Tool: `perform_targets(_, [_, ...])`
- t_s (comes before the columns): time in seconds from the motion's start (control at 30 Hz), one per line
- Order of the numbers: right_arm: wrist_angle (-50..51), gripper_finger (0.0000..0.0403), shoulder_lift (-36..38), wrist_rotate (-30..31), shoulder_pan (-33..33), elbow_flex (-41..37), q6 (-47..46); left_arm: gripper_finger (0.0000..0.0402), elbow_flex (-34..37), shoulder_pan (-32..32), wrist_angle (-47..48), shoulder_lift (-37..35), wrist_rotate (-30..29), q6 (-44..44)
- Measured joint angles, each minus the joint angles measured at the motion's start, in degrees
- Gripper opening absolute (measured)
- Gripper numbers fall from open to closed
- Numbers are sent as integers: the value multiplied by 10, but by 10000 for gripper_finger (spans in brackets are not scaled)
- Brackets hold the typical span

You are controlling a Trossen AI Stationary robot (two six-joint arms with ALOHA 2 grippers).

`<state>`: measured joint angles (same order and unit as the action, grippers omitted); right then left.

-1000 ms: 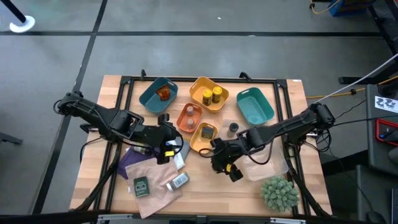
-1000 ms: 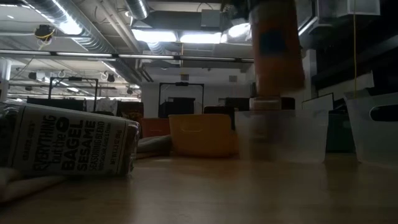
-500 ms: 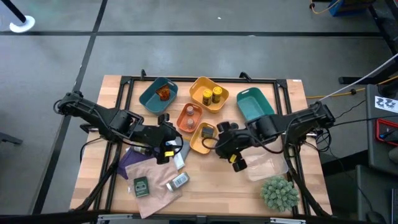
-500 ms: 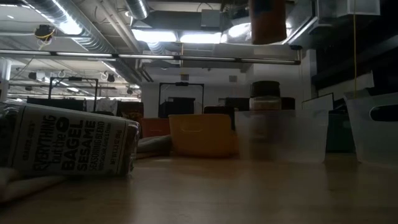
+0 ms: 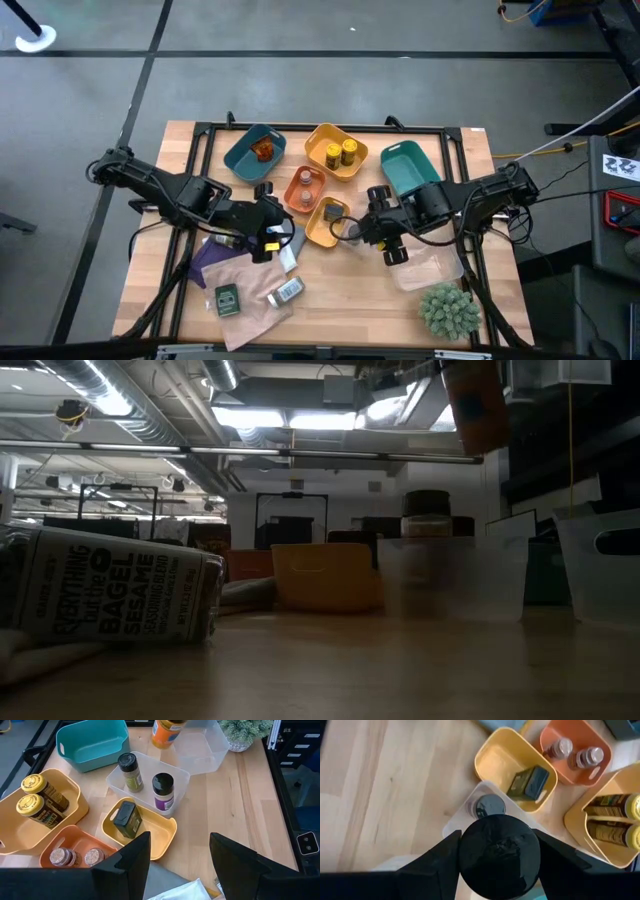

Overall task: Sort spices by type
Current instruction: Put the black seasoning bottle into the left white bin

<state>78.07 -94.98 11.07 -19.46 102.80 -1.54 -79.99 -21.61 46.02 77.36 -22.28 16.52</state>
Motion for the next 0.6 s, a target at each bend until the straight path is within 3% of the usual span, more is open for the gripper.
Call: perform_targets(0.6, [40, 211, 3, 16, 0, -12, -25, 186, 0, 0, -4, 0, 0, 0])
